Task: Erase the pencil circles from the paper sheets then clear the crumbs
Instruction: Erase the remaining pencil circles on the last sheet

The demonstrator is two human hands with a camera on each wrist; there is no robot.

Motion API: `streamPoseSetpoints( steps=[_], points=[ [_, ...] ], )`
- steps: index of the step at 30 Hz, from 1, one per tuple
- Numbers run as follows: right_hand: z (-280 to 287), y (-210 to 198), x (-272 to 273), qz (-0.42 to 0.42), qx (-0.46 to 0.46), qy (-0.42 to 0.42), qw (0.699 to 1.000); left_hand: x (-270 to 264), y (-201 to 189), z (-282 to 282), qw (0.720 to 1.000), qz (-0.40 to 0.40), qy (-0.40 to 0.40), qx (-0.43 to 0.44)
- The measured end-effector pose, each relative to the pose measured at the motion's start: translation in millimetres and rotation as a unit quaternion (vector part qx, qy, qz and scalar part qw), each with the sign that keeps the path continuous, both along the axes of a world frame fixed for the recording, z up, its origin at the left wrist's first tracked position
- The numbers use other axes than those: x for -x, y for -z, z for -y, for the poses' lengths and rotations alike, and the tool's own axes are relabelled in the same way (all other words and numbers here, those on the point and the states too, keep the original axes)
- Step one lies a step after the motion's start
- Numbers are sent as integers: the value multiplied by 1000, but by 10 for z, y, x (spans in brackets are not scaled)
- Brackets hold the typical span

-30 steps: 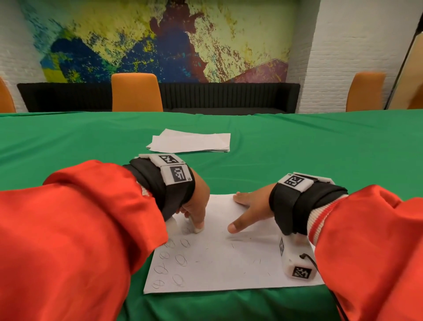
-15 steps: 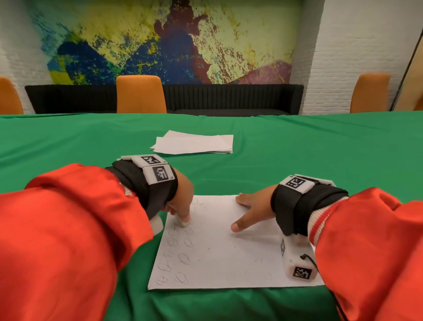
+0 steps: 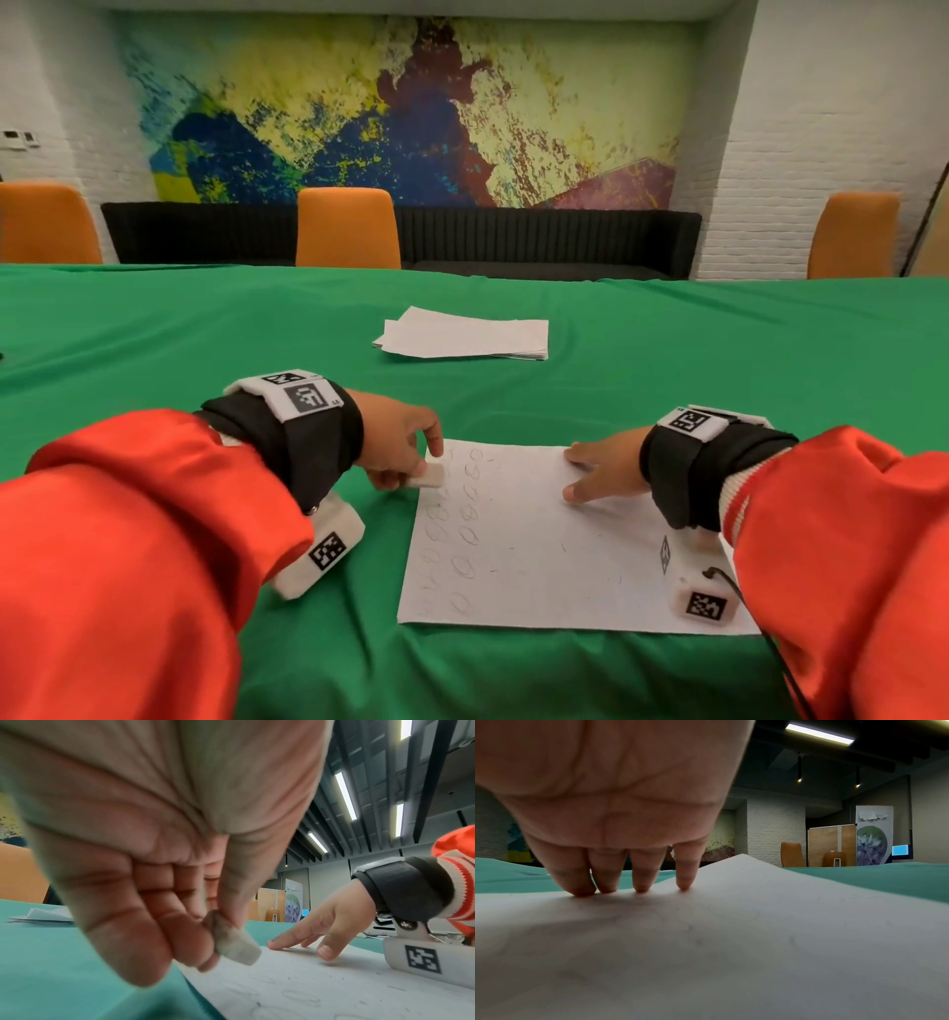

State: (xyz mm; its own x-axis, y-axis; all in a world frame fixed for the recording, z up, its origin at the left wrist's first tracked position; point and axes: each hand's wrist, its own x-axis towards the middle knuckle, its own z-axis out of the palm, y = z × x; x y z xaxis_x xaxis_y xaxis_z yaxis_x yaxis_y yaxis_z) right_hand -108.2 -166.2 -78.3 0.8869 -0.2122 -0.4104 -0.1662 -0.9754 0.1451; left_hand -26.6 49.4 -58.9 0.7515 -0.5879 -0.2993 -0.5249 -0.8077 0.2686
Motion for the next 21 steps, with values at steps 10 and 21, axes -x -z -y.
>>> streamPoseSetpoints(
  steps=[10, 21],
  points=[
    [14, 17, -15, 2, -7, 13, 1000, 130, -22, -93, 987, 89, 41, -126],
    [-47, -55, 59, 63, 3, -20, 998, 687, -37, -60, 930, 85, 190, -304]
  ],
)
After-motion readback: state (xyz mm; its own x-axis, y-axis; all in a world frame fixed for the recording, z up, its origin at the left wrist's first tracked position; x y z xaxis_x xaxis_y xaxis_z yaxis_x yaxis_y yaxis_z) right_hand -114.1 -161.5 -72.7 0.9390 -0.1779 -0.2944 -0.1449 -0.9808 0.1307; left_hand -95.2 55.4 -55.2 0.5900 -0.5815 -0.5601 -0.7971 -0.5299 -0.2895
